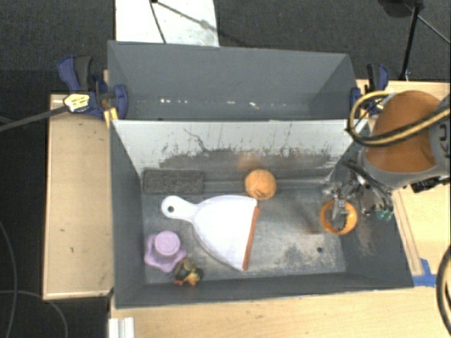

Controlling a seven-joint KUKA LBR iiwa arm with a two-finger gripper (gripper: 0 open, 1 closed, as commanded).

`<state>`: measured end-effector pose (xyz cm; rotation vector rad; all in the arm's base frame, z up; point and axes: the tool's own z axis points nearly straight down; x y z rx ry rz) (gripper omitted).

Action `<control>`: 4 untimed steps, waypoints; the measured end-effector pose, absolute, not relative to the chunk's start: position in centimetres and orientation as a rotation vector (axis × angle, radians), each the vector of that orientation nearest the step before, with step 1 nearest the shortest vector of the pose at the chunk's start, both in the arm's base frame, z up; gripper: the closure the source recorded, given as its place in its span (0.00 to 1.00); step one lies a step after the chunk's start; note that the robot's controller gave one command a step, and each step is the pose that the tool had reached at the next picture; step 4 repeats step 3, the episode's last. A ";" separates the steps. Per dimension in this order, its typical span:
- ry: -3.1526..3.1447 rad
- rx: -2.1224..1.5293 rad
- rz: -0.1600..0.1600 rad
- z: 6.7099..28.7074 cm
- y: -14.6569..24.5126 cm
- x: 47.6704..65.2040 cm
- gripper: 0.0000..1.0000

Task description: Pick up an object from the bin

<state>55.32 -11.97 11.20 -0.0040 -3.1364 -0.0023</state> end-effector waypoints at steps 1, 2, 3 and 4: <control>-3.140 0.094 0.000 18.1 -12.8 56.0 1.00; -3.139 0.139 -0.001 24.9 -12.5 56.3 1.00; -3.139 0.144 0.000 26.4 -12.3 56.4 1.00; -3.139 0.144 0.000 26.4 -12.3 56.4 1.00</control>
Offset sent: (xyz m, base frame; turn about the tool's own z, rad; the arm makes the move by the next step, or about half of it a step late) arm 0.0137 0.0038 0.2363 -0.1360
